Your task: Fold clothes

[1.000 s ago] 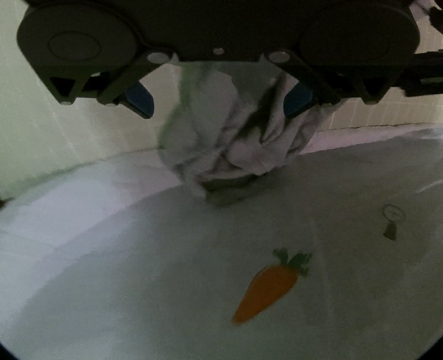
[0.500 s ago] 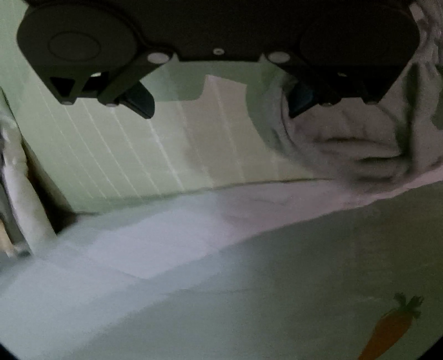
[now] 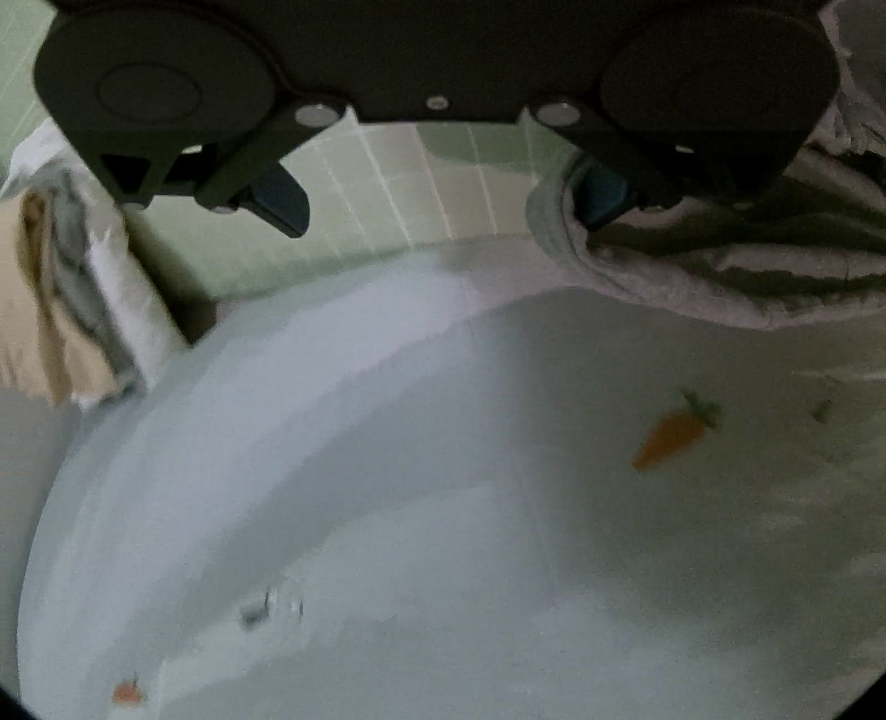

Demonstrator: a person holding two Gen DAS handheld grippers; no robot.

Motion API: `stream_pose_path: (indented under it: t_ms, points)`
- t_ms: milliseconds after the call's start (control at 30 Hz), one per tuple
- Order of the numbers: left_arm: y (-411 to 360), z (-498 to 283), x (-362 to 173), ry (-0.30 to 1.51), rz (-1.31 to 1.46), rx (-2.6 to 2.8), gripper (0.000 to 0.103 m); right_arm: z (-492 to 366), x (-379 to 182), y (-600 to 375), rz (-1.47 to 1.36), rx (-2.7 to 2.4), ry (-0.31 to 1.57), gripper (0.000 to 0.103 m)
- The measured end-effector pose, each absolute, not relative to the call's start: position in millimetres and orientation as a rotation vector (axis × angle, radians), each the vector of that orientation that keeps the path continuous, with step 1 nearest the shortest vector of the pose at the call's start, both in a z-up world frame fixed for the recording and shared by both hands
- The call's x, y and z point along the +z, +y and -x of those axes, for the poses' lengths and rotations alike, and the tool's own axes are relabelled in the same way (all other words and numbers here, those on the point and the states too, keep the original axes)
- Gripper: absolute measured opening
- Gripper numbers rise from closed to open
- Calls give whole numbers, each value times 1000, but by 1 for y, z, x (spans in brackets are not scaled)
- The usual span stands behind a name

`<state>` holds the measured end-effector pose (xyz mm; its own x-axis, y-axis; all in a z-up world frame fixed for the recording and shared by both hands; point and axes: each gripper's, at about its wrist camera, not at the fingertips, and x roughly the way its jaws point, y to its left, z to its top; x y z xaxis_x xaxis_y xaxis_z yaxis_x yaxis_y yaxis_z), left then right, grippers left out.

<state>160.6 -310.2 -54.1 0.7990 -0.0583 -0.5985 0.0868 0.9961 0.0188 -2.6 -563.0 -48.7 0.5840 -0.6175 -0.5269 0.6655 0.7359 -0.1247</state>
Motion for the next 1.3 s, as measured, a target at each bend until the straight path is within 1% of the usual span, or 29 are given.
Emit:
stream_pose_path:
  t_ms: [100,200,267,400,467,600,700,767,900,1000,1100,1167,1300]
  points:
    - [-282,-129,-49,626,-25,-67,96,26,-41,-546,-72,-722,550,100]
    - [-257,-103,-54,654,-14,-55,96,49,-33,-529,-55,-693,520,100]
    - [-244,-89,-64,704,-17,-44,96,65,-28,-518,-44,-675,501,100]
    - [-231,-75,-94,862,-8,-38,96,72,-38,-510,-69,-612,547,100]
    - [-231,-71,-102,913,4,-56,96,75,-43,-506,-83,-580,572,100]
    - [-238,-60,-90,886,33,-180,96,80,-54,-499,-110,-515,621,100]
    - [-243,-57,-79,842,70,-254,99,85,-62,-494,-131,-466,658,101]
    - [-247,-60,-77,829,81,-263,99,88,-67,-490,-144,-433,682,101]
    - [-251,-75,-92,894,55,-211,99,76,-66,-494,-185,-437,656,101]
    - [-251,-82,-112,986,-2,-194,99,62,-78,-502,-208,-472,700,101]
    - [-249,-86,-128,1059,-27,-181,99,55,-98,-507,-227,-498,815,101]
    - [-246,-83,-122,1042,-12,-187,99,55,-104,-508,-243,-502,849,101]
    - [-240,-72,-101,982,2,-222,99,63,-96,-503,-240,-501,821,101]
